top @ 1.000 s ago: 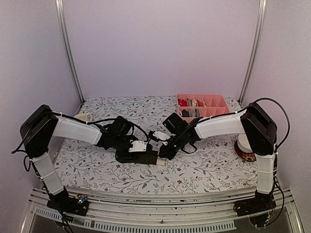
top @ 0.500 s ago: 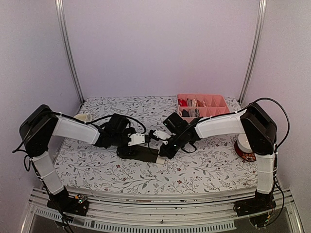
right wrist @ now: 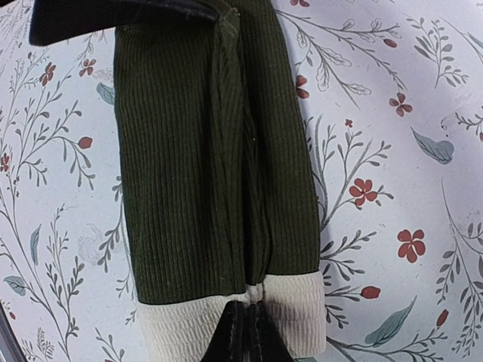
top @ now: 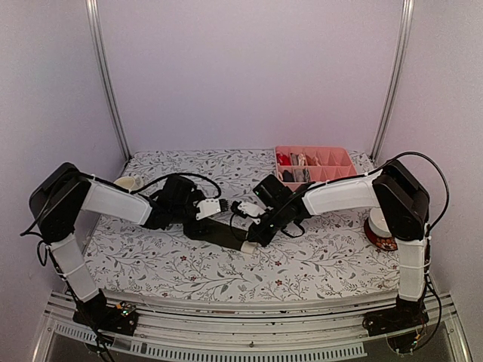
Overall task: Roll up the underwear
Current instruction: Fold the underwear at the center of the board, then adjust the underwear at the center of the board.
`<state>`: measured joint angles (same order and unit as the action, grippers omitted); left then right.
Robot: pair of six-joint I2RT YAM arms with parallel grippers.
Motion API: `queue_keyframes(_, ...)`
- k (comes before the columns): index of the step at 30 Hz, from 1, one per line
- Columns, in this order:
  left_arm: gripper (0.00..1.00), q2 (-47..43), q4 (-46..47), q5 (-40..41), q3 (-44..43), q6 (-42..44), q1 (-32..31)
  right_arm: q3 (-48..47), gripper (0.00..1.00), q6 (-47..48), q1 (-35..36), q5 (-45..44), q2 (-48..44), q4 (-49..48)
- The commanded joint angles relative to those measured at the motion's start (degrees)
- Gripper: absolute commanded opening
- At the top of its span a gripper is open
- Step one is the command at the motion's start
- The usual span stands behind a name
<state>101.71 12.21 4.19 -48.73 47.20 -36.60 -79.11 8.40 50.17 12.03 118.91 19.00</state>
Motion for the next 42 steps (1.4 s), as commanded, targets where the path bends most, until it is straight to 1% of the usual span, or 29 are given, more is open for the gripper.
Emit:
queue_keyframes(1, 0.86, 0.32, 4.00, 3.56, 1.57, -0.93, 1.79, 0.80, 0.03, 0.74, 0.01, -1.88, 2.46, 3.23)
queue_keyframes(5, 0.93, 2.11, 4.35, 5.33, 2.17, 0.25, 1.85, 0.67, 0.03, 0.82, 0.02, -2.05, 2.68, 3.40)
queue_keyframes(7, 0.98, 2.58, 4.66, 6.43, 1.96, 0.10, 2.04, 0.60, 0.03, 0.87, 0.02, -2.18, 2.81, 3.45)
queue_keyframes(10, 0.99, 2.06, 4.83, 6.80, 1.44, -0.40, 2.31, 0.47, 0.03, 0.96, 0.01, -2.20, 3.12, 3.65)
queue_keyframes(12, 0.99, 0.55, 4.66, 5.42, 1.27, -1.00, 2.45, 0.45, 0.03, 1.00, 0.01, -2.27, 3.25, 3.67)
queue_keyframes(18, 0.98, -7.66, 3.79, -5.82, 2.08, -4.48, 3.68, 0.52, 0.03, 1.00, 0.02, -2.32, 3.33, 3.76)
queue_keyframes(21, 0.99, -9.95, -0.06, -14.23, 1.26, -5.31, 4.60, 0.45, 0.03, 1.00, 0.01, -2.48, 3.51, 3.86)
queue_keyframes(23, 0.98, -9.50, -4.10, -17.07, -0.63, -5.86, 5.16, 0.45, 0.03, 0.93, 0.03, -2.59, 3.47, 3.84)
queue_keyframes(25, 0.98, -7.56, -5.71, -14.91, -2.06, -6.51, 5.28, 0.45, 0.03, 0.83, -0.03, -2.71, 3.45, 3.84)
queue_keyframes(28, 0.98, -3.91, -4.65, -6.43, -3.44, -7.27, 5.31, 0.54, 0.03, 0.82, 0.03, -2.68, 3.33, 3.85)
queue_keyframes(30, 0.98, -1.89, -3.93, -2.32, -4.15, -7.62, 5.31, 0.54, 0.03, 0.82, 0.01, -2.63, 3.34, 3.85)
queue_keyframes(31, 0.98, -1.68, -3.11, -1.56, -3.88, -7.80, 5.45, 0.53, 0.03, 0.82, -0.02, -2.58, 3.32, 3.85)
queue_keyframes(33, 0.98, -3.13, -1.84, -2.76, -2.31, -7.22, 5.69, 0.62, 0.03, 0.82, 0.02, -2.61, 3.34, 3.84)
queue_keyframes(38, 0.98, -13.13, 0.00, -10.16, 6.04, -4.28, 6.63, 0.71, 0.03, 0.82, -0.07, -3.05, 3.16, 3.85)
queue_keyframes(42, 0.98, -18.63, -0.98, -13.09, 11.39, -2.95, 6.63, 0.54, 0.03, 0.82, -0.09, -3.27, 3.00, 3.93)
